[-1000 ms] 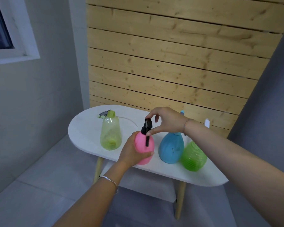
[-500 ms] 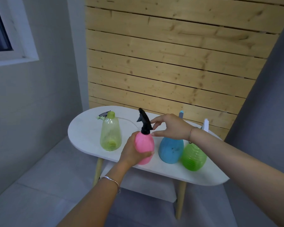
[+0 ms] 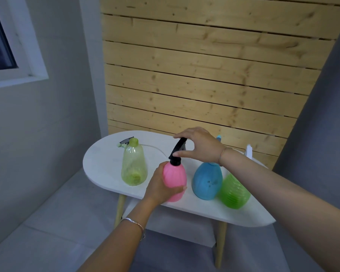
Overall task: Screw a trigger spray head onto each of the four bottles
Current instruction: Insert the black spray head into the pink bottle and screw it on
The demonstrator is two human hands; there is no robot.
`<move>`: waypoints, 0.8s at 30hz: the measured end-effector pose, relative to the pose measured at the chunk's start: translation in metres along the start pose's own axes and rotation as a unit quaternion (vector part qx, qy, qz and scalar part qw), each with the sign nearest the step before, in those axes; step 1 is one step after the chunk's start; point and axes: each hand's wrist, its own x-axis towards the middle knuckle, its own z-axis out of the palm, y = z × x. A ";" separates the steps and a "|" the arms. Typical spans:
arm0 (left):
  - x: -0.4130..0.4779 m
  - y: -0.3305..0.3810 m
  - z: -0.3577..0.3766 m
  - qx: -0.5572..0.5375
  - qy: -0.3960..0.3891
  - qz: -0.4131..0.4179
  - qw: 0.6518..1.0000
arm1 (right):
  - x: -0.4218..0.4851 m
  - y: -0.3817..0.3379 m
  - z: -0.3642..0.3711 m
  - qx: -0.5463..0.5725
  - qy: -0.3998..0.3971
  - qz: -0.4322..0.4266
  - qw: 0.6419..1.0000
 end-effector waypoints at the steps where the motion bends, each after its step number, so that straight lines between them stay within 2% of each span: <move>1: 0.000 0.000 0.000 -0.001 0.000 -0.002 1.000 | 0.000 0.000 -0.001 -0.003 0.015 0.006 1.000; 4: 0.001 -0.001 -0.001 0.003 -0.003 -0.004 1.000 | -0.002 0.003 -0.008 0.032 0.039 0.045 0.998; 6: 0.001 -0.001 -0.001 0.004 -0.004 0.001 1.000 | -0.004 0.006 -0.013 0.095 0.041 0.055 0.993; 10: 0.002 -0.002 -0.001 0.001 -0.007 0.002 1.000 | -0.007 0.012 -0.013 0.165 -0.013 0.050 0.985; 16: 0.004 -0.006 -0.001 0.009 -0.011 0.008 1.000 | 0.012 0.001 0.002 0.061 -0.088 0.032 0.994; 20: 0.007 -0.009 0.000 0.032 -0.007 0.008 0.999 | 0.031 -0.009 0.007 -0.019 -0.160 0.046 0.986; 24: 0.005 -0.008 0.010 0.068 0.066 0.000 0.996 | 0.040 -0.010 0.011 -0.003 -0.180 0.084 0.980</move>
